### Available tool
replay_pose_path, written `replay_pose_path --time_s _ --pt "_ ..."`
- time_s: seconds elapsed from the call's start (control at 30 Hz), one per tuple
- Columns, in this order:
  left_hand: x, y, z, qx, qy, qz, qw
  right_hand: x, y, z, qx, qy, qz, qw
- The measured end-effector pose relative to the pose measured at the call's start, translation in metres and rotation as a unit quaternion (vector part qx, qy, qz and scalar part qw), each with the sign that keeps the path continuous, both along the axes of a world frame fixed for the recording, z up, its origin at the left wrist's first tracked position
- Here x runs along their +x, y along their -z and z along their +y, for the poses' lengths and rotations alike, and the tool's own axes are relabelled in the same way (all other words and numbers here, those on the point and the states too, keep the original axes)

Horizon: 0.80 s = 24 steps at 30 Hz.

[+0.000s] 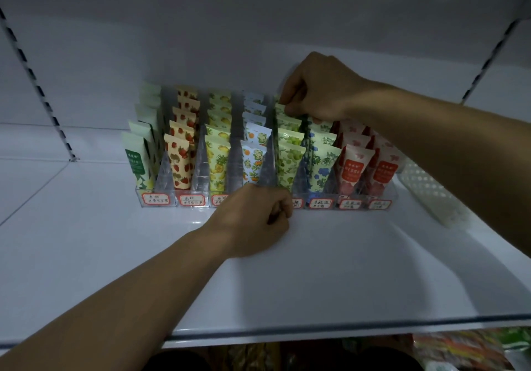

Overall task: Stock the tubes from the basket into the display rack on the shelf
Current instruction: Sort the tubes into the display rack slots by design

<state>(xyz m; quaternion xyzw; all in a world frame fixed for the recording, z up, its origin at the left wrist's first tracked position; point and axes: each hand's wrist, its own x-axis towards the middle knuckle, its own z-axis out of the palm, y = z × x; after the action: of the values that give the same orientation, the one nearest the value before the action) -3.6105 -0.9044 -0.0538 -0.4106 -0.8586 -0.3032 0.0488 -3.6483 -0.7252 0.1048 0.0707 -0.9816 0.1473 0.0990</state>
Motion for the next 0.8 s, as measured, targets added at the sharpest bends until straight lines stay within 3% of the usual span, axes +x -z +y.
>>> replay_pose_path --time_s 0.3,0.47,0.63,0.8 --pt "0.002 -0.001 0.001 -0.001 0.003 0.005 1.0 0.001 -0.003 0.001 0.02 0.002 0.009 1.0" --pt "0.001 0.0 0.001 -0.005 0.005 0.016 1.0 -0.009 -0.019 0.005 0.006 0.015 0.119 0.993" --pt "0.0 0.002 0.001 -0.004 0.011 0.02 1.0 -0.021 -0.012 -0.004 0.056 0.003 0.047 0.997" --pt "-0.002 0.002 0.001 0.0 0.025 0.021 0.999 -0.028 -0.008 -0.002 0.068 0.01 0.068 0.995"
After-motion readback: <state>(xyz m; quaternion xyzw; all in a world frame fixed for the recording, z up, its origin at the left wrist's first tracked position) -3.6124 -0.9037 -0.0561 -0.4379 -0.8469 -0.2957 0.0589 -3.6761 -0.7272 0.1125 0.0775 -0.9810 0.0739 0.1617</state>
